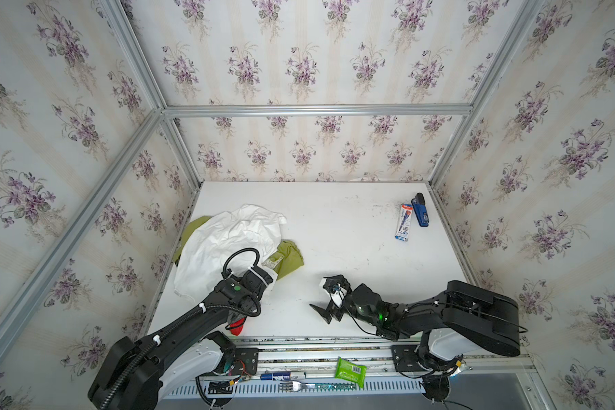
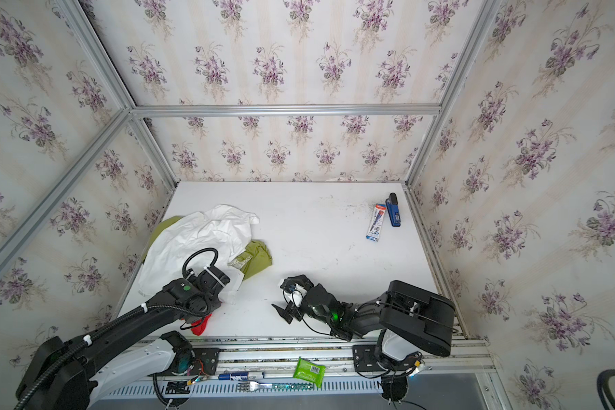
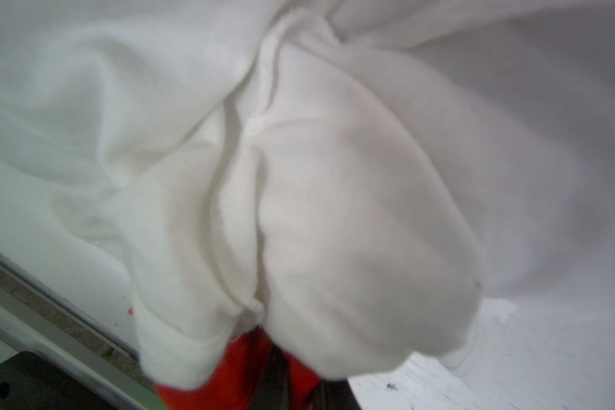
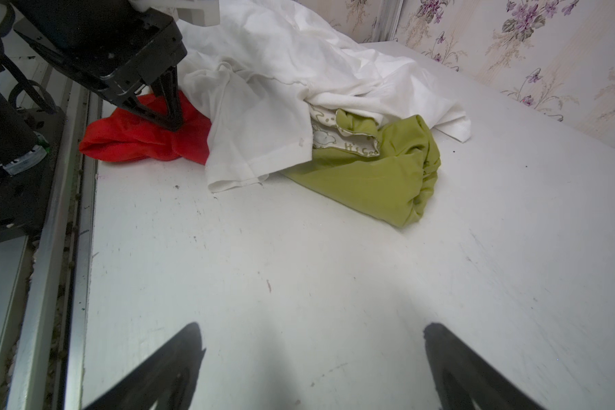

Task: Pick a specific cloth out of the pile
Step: 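Lower the left gripper onto the red cloth under the white shirt and grasp it, then lift the red cloth with the left gripper, pulling it out of the pile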

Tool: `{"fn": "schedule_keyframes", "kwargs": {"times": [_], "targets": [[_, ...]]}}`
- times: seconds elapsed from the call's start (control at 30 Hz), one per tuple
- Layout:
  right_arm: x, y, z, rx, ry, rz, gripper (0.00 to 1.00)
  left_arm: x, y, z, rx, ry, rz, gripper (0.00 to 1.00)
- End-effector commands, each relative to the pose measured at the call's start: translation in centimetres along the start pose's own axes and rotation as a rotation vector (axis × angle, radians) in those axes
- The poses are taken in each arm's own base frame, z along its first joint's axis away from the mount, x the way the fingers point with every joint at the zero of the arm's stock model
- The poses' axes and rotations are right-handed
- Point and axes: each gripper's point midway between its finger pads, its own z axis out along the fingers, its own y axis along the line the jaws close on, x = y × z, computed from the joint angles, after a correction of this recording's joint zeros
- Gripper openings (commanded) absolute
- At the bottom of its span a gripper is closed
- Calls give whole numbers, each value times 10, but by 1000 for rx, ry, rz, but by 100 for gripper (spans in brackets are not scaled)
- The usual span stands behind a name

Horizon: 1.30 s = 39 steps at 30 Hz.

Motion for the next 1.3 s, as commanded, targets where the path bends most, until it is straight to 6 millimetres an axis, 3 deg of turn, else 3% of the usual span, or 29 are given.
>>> {"fn": "schedule_keyframes", "kwargs": {"times": [0.0,0.37,0.83,0.9,1.27], "targets": [[-11,-3,0,16,-39,-5,100,-9,-1,-5,-1,-39,4,11],[-19,-3,3,16,-54,-20,100,-26,-9,-27,54,-86,-7,11],[-44,-1,4,12,-88,-55,100,-68,-18,-76,141,-201,-30,11],[-41,-2,4,12,-65,-61,100,-72,-18,-82,158,-212,-39,11],[-70,4,8,-15,-124,-83,100,-99,-13,-119,220,-288,-67,11]]}}
